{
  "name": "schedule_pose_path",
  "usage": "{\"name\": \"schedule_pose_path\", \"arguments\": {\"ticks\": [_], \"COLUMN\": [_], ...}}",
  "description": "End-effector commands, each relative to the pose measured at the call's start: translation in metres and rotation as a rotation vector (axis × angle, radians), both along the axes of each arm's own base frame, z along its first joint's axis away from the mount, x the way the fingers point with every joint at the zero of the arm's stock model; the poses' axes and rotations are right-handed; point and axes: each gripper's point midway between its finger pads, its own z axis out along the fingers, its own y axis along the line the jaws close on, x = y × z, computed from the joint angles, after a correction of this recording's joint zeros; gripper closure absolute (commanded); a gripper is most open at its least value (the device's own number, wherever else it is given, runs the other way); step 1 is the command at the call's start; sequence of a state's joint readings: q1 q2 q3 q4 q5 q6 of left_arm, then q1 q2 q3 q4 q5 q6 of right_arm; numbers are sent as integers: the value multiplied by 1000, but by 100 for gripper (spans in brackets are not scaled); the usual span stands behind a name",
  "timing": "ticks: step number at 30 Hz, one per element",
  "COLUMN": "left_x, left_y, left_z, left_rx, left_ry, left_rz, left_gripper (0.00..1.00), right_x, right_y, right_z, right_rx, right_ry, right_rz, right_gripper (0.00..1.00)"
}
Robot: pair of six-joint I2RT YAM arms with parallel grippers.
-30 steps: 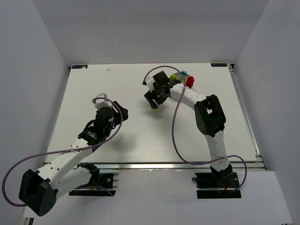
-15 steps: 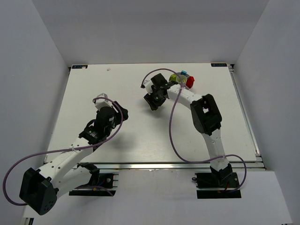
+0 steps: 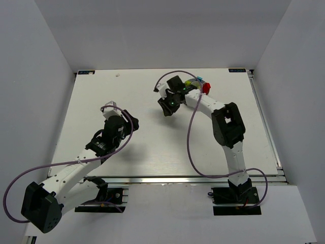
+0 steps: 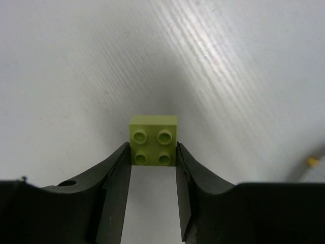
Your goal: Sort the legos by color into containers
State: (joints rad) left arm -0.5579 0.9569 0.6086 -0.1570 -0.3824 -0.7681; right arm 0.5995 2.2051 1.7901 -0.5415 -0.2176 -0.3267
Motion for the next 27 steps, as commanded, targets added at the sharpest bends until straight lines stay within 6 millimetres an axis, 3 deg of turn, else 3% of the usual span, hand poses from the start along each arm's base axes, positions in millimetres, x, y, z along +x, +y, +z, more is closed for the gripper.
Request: {"name": "schedule_pose_path", "arguments": {"ticks": [1, 4, 9, 14, 17, 27], "left_x": [-1, -1, 1, 1, 2, 2], "left_y": [2, 1, -2, -3, -5, -6], "left_z": [-2, -4, -3, -5, -5, -5], "left_rx": [-11, -13, -20, -22, -24, -24], "left_ry": [-2, -2, -4, -4, -3, -1], "left_rz": [5, -1, -12, -18, -22, -28], "left_gripper": [27, 27, 27, 27, 27, 27], "right_x": [22, 30, 59, 89, 104, 127], "right_y": [-9, -31, -79, -123, -137, -153], "right_z": [116, 146, 166, 166, 165, 137], "right_rx": [199, 238, 199, 154, 135, 92], "right_ry": [-197, -245, -325, -341, -351, -327], "right_rz": [26, 14, -80, -174, -197, -236], "right_gripper": [100, 100, 100, 100, 100, 100]}}
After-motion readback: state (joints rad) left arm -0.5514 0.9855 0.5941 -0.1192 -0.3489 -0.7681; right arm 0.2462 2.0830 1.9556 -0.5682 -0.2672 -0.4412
